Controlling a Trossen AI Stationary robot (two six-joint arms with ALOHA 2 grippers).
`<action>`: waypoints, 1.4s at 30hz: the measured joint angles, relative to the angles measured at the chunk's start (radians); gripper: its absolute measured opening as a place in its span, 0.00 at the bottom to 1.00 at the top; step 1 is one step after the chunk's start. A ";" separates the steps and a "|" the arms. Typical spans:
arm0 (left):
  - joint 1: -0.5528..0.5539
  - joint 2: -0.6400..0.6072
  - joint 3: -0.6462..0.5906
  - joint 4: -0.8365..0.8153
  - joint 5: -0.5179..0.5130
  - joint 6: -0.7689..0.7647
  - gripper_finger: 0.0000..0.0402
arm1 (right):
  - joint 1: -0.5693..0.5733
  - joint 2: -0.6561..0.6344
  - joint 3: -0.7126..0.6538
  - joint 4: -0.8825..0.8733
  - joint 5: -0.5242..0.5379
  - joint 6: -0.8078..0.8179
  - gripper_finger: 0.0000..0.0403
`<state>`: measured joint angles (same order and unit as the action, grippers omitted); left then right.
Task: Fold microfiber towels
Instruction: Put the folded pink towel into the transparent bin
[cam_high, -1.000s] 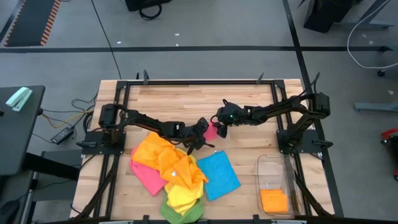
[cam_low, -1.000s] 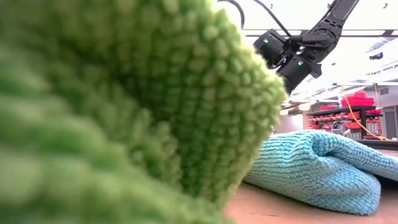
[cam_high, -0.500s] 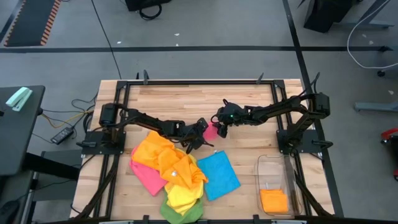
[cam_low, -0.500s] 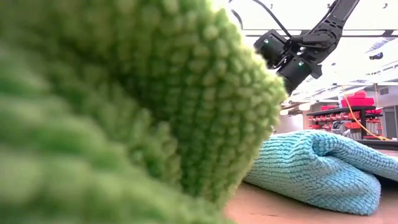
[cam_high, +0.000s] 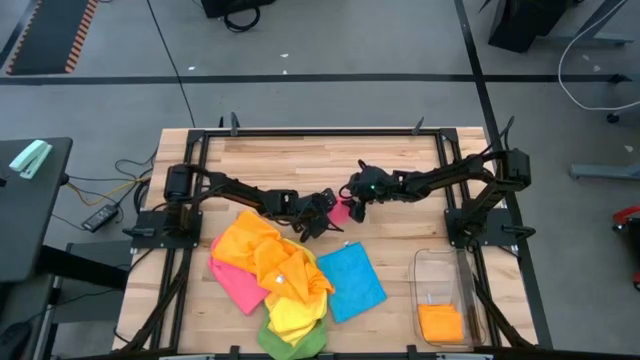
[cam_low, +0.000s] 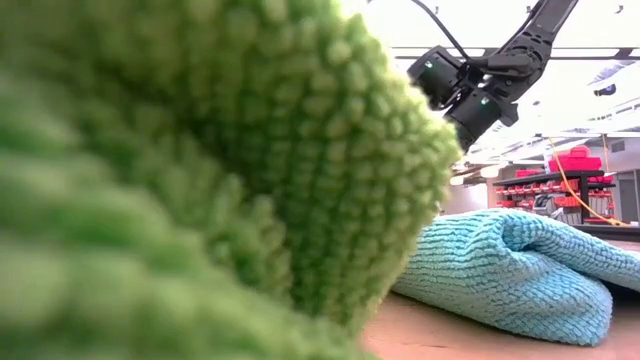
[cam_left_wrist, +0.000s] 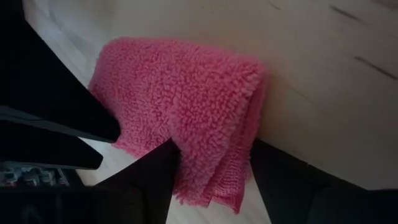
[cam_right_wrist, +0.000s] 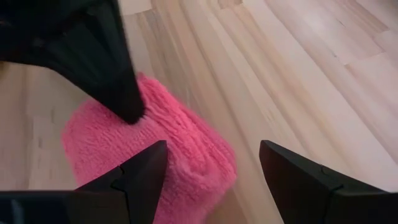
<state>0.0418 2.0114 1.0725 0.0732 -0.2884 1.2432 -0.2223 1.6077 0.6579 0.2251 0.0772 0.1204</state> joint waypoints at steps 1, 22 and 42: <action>0.000 0.006 0.000 0.010 -0.010 0.000 0.52 | 0.004 0.000 0.000 0.003 0.000 0.000 0.66; 0.003 0.000 -0.004 -0.025 0.052 -0.295 0.04 | 0.125 -0.096 0.008 -0.023 0.016 -0.246 0.66; 0.085 -0.136 -0.007 -0.087 0.360 -0.602 0.08 | 0.337 -0.041 0.007 -0.034 0.289 -0.565 0.85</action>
<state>0.1272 1.8751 1.0657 -0.0134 0.0719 0.6416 0.1148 1.5665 0.6651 0.1908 0.3661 -0.4450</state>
